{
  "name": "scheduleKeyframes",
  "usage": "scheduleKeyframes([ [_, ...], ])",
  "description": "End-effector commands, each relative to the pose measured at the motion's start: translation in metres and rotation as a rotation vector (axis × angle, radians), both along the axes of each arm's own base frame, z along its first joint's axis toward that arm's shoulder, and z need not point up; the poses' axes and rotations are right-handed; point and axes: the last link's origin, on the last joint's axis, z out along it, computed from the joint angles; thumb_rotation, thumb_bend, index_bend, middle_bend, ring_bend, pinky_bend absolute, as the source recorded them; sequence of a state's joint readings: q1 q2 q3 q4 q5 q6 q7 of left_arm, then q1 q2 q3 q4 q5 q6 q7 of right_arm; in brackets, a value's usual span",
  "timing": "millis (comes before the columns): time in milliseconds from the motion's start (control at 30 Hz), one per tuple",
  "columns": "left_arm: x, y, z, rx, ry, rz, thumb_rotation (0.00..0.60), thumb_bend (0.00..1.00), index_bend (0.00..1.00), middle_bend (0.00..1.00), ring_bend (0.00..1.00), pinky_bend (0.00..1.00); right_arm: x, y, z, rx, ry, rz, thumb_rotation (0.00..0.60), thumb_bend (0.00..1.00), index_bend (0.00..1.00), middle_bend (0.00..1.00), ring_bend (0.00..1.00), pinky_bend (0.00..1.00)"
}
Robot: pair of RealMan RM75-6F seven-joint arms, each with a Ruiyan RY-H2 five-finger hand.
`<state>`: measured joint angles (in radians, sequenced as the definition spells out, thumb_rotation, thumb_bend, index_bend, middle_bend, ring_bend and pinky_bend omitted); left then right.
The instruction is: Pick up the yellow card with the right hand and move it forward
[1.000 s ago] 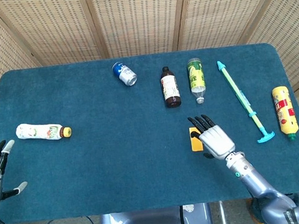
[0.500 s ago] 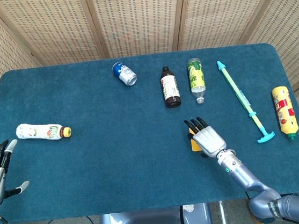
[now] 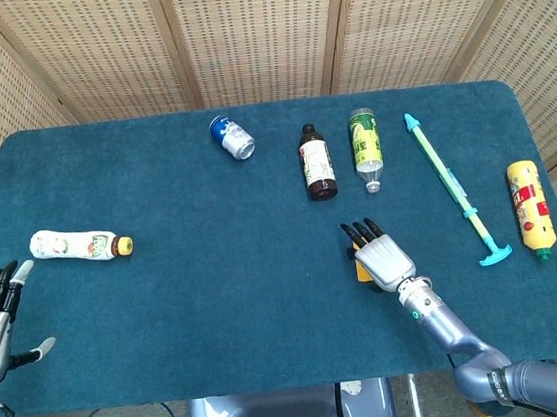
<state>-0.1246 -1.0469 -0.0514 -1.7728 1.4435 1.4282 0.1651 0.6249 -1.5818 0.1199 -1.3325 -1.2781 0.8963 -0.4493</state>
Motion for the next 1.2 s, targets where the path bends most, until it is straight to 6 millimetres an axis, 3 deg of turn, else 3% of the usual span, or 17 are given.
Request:
scheduleKeyframes([
  [33, 0.0, 0.0, 0.0, 0.0, 0.0, 0.001, 0.6, 0.0, 0.0, 0.0, 0.0, 0.0, 0.001, -0.001, -0.002, 0.001, 0.0, -0.003, 0.6, 0.25, 0.41, 0.0, 0.0, 0.0],
  [433, -0.001, 0.001, -0.001, -0.002, 0.003, 0.004, 0.6, 0.0, 0.0, 0.0, 0.0, 0.0, 0.004, -0.008, -0.011, -0.019, 0.01, -0.003, 0.6, 0.28, 0.41, 0.0, 0.0, 0.0],
  [767, -0.001, 0.001, -0.003, -0.008, 0.009, 0.007, 0.6, 0.0, 0.0, 0.0, 0.0, 0.0, 0.01, -0.018, 0.0, -0.065, -0.015, -0.006, 0.6, 0.35, 0.42, 0.0, 0.0, 0.0],
  [933, 0.0, 0.001, -0.003, -0.006, 0.007, 0.005, 0.6, 0.0, 0.0, 0.0, 0.0, 0.0, 0.014, -0.013, 0.008, -0.088, -0.054, 0.013, 0.6, 0.35, 0.42, 0.0, 0.0, 0.0],
  [1200, 0.0, 0.0, -0.003, -0.009, 0.007, 0.003, 0.6, 0.0, 0.0, 0.0, 0.0, 0.0, 0.005, -0.002, 0.005, -0.044, -0.012, 0.022, 0.6, 0.33, 0.39, 0.0, 0.0, 0.0],
])
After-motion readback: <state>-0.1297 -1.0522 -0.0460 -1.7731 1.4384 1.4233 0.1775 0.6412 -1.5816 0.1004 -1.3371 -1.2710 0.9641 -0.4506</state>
